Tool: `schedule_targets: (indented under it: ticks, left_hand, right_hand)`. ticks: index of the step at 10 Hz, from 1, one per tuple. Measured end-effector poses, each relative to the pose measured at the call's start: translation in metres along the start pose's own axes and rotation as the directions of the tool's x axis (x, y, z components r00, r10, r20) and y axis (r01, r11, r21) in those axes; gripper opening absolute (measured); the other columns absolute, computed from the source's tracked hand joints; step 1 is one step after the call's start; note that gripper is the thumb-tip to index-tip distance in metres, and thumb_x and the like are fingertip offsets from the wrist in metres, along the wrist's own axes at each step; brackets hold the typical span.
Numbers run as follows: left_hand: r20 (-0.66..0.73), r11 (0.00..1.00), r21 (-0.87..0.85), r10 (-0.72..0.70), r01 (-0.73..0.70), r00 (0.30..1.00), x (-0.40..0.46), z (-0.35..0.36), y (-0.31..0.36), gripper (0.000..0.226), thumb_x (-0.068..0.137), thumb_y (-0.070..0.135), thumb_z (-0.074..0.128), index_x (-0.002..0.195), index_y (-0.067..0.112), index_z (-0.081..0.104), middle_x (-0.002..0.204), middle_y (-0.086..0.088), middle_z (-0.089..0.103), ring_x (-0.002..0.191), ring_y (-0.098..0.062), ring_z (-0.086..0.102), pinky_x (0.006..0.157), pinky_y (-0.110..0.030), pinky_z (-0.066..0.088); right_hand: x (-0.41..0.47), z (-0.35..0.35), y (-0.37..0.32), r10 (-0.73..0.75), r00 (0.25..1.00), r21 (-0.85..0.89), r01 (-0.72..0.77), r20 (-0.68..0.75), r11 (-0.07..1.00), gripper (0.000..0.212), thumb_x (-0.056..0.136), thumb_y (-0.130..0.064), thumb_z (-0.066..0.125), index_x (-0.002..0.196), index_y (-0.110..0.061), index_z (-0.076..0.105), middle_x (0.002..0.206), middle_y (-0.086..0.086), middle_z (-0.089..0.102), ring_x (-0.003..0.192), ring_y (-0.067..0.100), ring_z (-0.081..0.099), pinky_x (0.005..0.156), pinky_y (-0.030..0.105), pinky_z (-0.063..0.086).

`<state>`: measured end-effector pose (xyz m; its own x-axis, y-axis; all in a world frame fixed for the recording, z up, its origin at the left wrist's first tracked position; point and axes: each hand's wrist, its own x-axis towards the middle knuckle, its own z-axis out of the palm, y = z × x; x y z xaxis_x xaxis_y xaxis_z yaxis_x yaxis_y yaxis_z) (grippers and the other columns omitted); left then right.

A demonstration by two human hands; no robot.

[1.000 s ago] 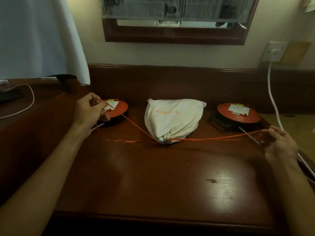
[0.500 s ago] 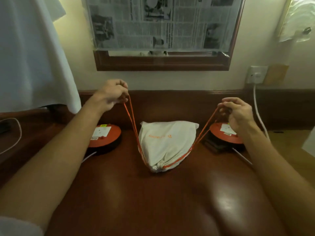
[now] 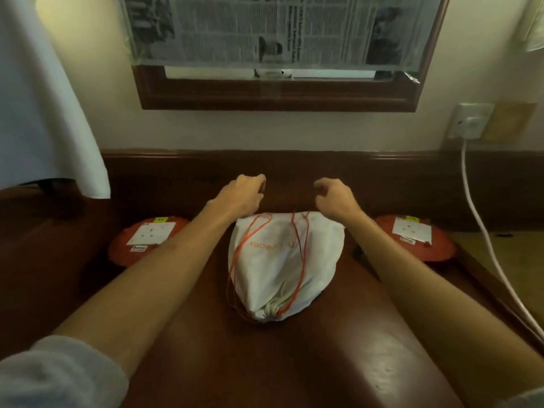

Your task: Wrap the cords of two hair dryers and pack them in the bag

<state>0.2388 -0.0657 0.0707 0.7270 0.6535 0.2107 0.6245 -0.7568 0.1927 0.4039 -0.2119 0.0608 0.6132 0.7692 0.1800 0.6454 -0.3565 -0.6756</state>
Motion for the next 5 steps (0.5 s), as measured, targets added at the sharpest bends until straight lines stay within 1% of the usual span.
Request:
schedule_targets:
  ticks: [1, 2, 3, 4, 5]
  left_hand:
    - [-0.066, 0.995, 0.104, 0.01, -0.003, 0.998, -0.021, 0.021, -0.01, 0.032, 0.103, 0.036, 0.048, 0.133, 0.026, 0.05, 0.129, -0.004, 0.061, 0.113, -0.027, 0.061, 0.091, -0.046, 0.052]
    - [0.103, 0.999, -0.052, 0.019, -0.013, 0.994, -0.048, 0.057, -0.014, 0.043, 0.104, 0.041, 0.041, 0.145, 0.028, 0.045, 0.153, -0.003, 0.045, 0.138, -0.026, 0.045, 0.11, -0.049, 0.04]
    - [0.228, 0.999, -0.005, 0.048, -0.048, 0.972, -0.069, 0.089, -0.012, 0.052, 0.106, 0.047, 0.03, 0.156, 0.033, 0.027, 0.169, -0.003, 0.008, 0.156, -0.026, 0.004, 0.123, -0.05, 0.016]
    - [0.16, 1.0, -0.017, 0.021, -0.019, 0.987, -0.065, 0.099, -0.009, 0.055, 0.106, 0.05, 0.025, 0.158, 0.034, 0.021, 0.17, -0.003, 0.0, 0.156, -0.025, -0.006, 0.125, -0.05, 0.008]
    - [0.07, 0.992, -0.123, -0.027, 0.036, 0.997, -0.074, 0.097, 0.004, 0.056, 0.107, 0.05, 0.023, 0.16, 0.034, 0.016, 0.17, -0.003, -0.001, 0.156, -0.023, -0.007, 0.125, -0.048, 0.002]
  right_hand:
    - [-0.048, 0.042, 0.024, -0.076, 0.997, -0.141, 0.076, 0.004, 0.987, 0.045, 0.103, -0.029, 0.05, 0.146, -0.016, 0.049, 0.149, 0.011, 0.049, 0.137, 0.031, 0.047, 0.11, 0.046, 0.043]
    - [-0.088, 0.084, 0.041, -0.055, 0.995, -0.269, 0.076, 0.082, 0.96, 0.051, 0.103, -0.05, 0.04, 0.148, -0.026, 0.041, 0.159, 0.009, 0.033, 0.147, 0.035, 0.028, 0.115, 0.053, 0.031]
    - [-0.097, 0.105, 0.053, -0.028, 0.99, -0.248, 0.062, 0.136, 0.967, 0.057, 0.103, -0.053, 0.034, 0.155, -0.03, 0.028, 0.17, 0.005, 0.008, 0.156, 0.033, -0.003, 0.123, 0.056, 0.013]
    - [-0.085, 0.103, 0.055, -0.032, 0.992, -0.246, 0.062, 0.122, 0.967, 0.056, 0.103, -0.05, 0.035, 0.155, -0.029, 0.029, 0.17, 0.004, 0.009, 0.156, 0.033, -0.006, 0.122, 0.054, 0.016]
    - [-0.08, 0.093, 0.059, -0.029, 0.989, -0.264, 0.068, 0.148, 0.962, 0.06, 0.101, -0.055, 0.037, 0.155, -0.031, 0.029, 0.169, 0.003, 0.013, 0.156, 0.031, 0.0, 0.121, 0.056, 0.02]
